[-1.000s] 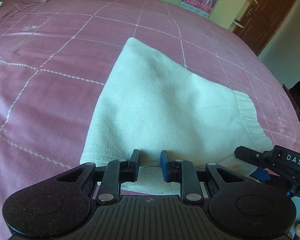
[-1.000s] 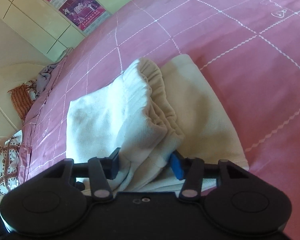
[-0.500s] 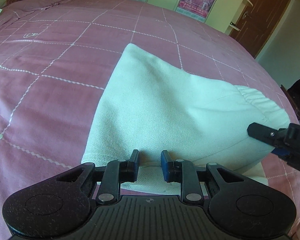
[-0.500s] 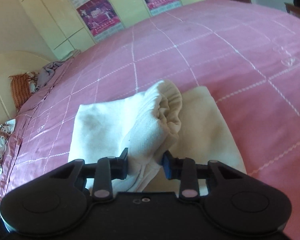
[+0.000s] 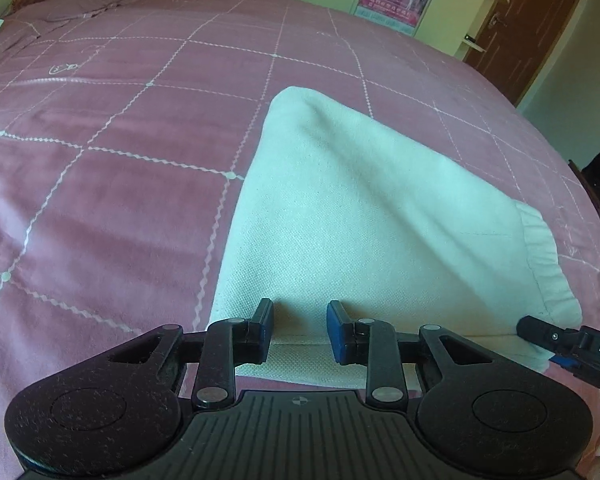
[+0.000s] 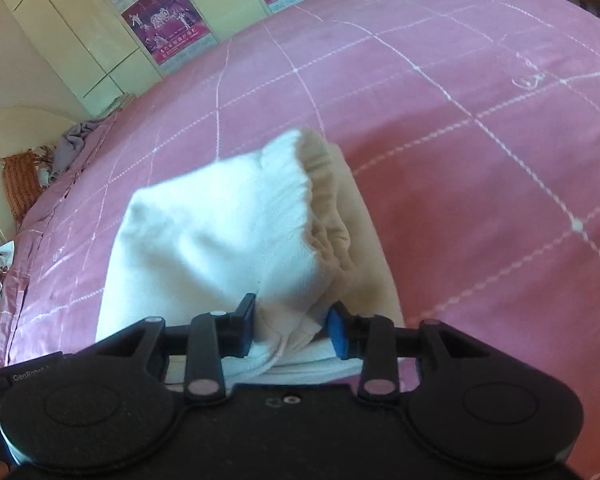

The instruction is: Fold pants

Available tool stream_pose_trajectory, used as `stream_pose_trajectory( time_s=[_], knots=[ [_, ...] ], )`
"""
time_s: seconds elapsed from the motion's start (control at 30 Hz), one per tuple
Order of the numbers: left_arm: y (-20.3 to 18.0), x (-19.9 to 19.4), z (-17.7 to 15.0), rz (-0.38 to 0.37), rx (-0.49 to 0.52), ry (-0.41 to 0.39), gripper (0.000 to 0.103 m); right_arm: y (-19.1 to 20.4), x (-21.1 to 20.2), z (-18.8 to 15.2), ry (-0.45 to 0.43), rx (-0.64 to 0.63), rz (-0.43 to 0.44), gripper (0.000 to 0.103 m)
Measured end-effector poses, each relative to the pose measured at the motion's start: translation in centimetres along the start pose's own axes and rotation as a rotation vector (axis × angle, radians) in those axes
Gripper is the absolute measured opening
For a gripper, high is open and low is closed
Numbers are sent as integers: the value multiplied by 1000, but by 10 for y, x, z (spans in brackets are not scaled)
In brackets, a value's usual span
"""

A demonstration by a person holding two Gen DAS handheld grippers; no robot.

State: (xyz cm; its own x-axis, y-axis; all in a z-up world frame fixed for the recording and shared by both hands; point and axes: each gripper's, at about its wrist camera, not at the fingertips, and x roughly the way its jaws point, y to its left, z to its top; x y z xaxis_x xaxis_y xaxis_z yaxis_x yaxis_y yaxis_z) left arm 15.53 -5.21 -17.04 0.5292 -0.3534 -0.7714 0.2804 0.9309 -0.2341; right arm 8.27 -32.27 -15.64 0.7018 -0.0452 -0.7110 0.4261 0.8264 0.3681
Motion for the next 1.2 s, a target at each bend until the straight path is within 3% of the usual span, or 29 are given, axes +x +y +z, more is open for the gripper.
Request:
stream_pose_trajectory(
  time_s=[0.1, 0.2, 0.3, 0.4, 0.47, 0.53, 0.6, 0.73, 0.9, 1.07, 1.2],
  knots=[
    [-7, -9, -1, -1, 21, -8, 30, 6, -7, -6, -31, -23, -8, 31],
    [-15, -9, -1, -8, 31, -11, 30, 18, -32, 3, -142, -57, 38, 30],
    [-20, -5, -5, -1, 49, -5, 30, 9, -20, 10, -91, -26, -5, 31],
    [-22, -6, -10, 0, 82, -10, 30, -14, -3, -8, -13, 31, -53, 32],
    [-20, -7, -9, -4, 81, -4, 30, -13, -8, -14, -26, 12, -49, 34],
    [-17, -9, -5, -12, 69, 6, 30, -11, -20, -8, -52, 19, -59, 49],
    [-16, -11, -2, -18, 58, 9, 30, -9, -37, -2, -120, 27, -57, 50],
    [-19, -16, 10, -22, 53, -15, 30, 11, -54, 15, -204, -89, -68, 42],
    [-38, -13, 37, -32, 92, -41, 30, 42, -29, 25, -165, -212, -67, 30],
    [-47, 11, 64, 7, 108, -41, 30, 67, -2, 41, -147, -266, -56, 29],
    [-40, 41, 73, 41, 90, 3, 30, 69, 20, 58, -135, -286, -82, 30]
  ],
)
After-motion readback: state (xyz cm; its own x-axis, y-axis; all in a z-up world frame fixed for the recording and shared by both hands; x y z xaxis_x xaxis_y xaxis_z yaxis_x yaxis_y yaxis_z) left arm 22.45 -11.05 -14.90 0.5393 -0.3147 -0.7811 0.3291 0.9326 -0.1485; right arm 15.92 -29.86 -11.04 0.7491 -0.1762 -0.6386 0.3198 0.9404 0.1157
